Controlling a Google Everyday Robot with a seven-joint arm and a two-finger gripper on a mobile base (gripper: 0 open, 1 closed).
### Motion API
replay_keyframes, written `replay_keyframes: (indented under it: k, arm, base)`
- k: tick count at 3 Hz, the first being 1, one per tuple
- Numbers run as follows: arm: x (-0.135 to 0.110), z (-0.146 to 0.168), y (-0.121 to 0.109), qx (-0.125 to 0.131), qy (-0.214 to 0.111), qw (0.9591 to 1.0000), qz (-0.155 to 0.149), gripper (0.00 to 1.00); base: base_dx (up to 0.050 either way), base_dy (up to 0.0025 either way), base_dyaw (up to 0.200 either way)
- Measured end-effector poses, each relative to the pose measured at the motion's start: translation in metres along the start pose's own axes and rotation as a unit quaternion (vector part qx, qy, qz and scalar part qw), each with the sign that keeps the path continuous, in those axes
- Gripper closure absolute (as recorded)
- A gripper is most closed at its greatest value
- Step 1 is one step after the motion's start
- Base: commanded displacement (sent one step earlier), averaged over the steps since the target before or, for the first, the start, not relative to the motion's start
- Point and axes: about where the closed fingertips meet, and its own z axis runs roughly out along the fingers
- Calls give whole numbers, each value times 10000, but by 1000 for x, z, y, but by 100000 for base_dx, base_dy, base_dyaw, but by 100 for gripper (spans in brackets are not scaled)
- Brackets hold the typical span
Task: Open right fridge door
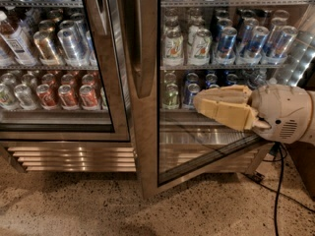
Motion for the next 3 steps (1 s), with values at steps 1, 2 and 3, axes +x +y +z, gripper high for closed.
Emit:
replay_keyframes:
  k: [1,2,3]
  arm:
    - [0,0,0,-4,1,10000,2,100]
    - [12,7,-10,49,89,9998,173,100]
    - [55,13,-29,149,258,9978,597,100]
  base:
    - [0,0,0]
    - [0,0,0]
    - [0,0,0]
